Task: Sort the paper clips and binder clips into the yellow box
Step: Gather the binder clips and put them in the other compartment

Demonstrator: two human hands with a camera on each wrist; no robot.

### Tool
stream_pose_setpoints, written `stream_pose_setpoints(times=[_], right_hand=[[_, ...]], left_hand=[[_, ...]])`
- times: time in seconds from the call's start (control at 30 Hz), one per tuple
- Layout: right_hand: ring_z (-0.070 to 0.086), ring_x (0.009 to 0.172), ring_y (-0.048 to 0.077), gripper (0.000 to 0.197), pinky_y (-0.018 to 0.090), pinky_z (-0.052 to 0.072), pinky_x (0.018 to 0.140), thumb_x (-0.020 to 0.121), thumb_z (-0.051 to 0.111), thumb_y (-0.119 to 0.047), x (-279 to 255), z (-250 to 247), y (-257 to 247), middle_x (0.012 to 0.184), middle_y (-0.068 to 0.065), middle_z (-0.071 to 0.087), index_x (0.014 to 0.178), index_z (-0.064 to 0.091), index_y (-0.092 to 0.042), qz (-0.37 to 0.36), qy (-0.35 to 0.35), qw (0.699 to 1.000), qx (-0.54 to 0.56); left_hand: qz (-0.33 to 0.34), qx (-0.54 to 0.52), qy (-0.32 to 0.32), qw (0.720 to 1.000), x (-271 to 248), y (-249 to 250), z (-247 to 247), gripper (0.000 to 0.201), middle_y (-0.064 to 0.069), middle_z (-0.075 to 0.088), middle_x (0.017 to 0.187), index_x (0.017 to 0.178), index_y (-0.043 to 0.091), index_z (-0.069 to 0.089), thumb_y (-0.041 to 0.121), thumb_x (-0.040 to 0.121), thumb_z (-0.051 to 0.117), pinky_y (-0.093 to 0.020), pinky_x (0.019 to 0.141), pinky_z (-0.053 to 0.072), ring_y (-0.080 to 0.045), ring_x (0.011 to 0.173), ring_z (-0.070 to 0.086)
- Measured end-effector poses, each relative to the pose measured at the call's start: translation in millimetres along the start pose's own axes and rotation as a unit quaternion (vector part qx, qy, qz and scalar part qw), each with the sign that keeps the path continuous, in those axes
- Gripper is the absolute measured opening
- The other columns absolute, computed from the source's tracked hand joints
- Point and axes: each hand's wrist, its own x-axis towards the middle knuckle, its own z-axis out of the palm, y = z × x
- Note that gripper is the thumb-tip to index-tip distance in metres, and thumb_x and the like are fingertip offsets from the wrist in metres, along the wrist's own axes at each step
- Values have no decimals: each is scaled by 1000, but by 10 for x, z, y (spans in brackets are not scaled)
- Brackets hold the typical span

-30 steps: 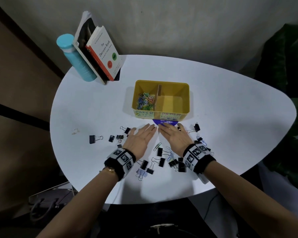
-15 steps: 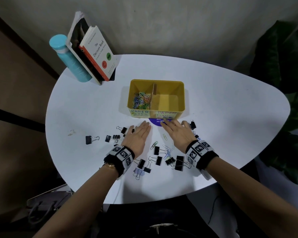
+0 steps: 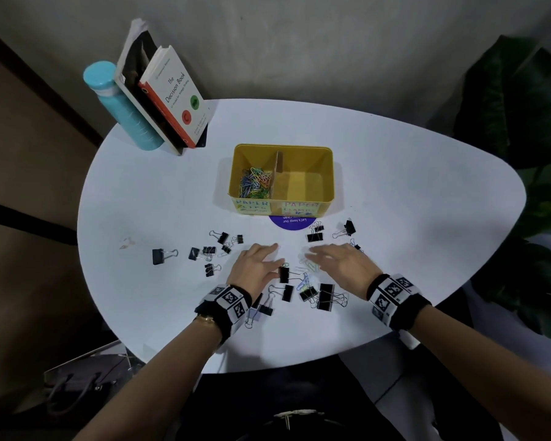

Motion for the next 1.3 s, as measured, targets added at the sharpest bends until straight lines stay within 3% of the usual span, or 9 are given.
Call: stream_pose_setpoints(times=[0.07, 0.2, 0.47, 0.67, 0.83, 0.97, 1.03, 1.13, 1.3], right_hand=[[65, 89, 20, 56, 33, 56, 71, 80, 73, -20, -26, -21, 46, 119, 5, 58, 131, 53, -15, 77, -9, 992, 98], [60, 85, 15, 59, 30, 55, 74, 72, 80, -27, 56, -2, 76, 102, 2, 59, 126, 59, -15, 145, -45, 963, 224], [58, 67, 13, 36, 36, 53, 67, 62, 86, -27, 280, 104, 6, 79, -7, 57, 96, 75, -25, 174, 29, 940, 291], [59, 72, 13, 18, 33, 53, 66, 75, 78, -21, 246, 119, -75, 85, -7, 54, 90, 68, -17, 207, 15, 944, 256], [62, 81, 25, 7, 33, 50, 64, 87, 63, -14, 296, 119, -166, 94, 6, 62, 93, 66, -12, 186, -13, 971, 150], [63, 74, 33, 6, 33, 47, 54, 82, 66, -4, 303, 140, -226, 83, 11, 64, 86, 64, -6, 151, -12, 985, 86], [63, 72, 31, 6, 33, 47, 53, 81, 68, -7, 298, 120, -213, 82, 9, 65, 86, 65, -8, 156, -4, 983, 95], [62, 71, 29, 3, 32, 47, 51, 84, 65, -11, 292, 80, -207, 83, 8, 64, 86, 65, -8, 138, -15, 986, 88], [61, 81, 32, 15, 35, 44, 57, 97, 45, -18, 370, 51, -224, 104, 10, 54, 105, 51, -6, 118, -145, 982, 19]], left_hand=[[-44, -62, 18, 997, 45, 75, 0, 22, -9, 68, 115, 95, 17, 75, 14, 73, 77, -29, 84, 50, -27, 103, 62], [-114, -125, -3, 985, 149, 96, 18, 14, -7, 68, 105, 93, 10, 75, 15, 81, 70, -27, 89, 46, -21, 104, 59], [-49, -40, 17, 998, 163, 104, -48, 15, 0, 68, 72, 72, 15, 73, 5, 65, 82, -24, 46, 52, -20, 67, 65], [-23, 65, -46, 997, 218, 99, -15, 46, -5, 65, 70, 82, 10, 64, -10, 45, 83, -23, 34, 44, -22, 64, 62], [-14, 131, -104, 986, 273, 128, -93, 43, -6, 62, 68, 69, 9, 63, -12, 35, 77, -22, 34, 38, -23, 63, 61], [6, 214, -141, 967, 356, 208, -263, 34, -3, 60, 59, 59, 11, 62, -4, 29, 68, -21, 35, 34, -17, 55, 59], [5, 214, -123, 969, 344, 187, -254, 32, -6, 63, 65, 64, 8, 64, -4, 36, 74, -23, 38, 40, -20, 60, 61], [-75, 69, -73, 992, 350, 194, -350, 17, -16, 60, 91, 88, -1, 60, -12, 75, 58, -38, 65, 52, -30, 85, 57], [-139, -130, 222, 956, 616, 271, -1013, 7, 0, 53, 89, 91, 5, 60, 10, 91, 54, -17, 70, 44, -11, 76, 52]])
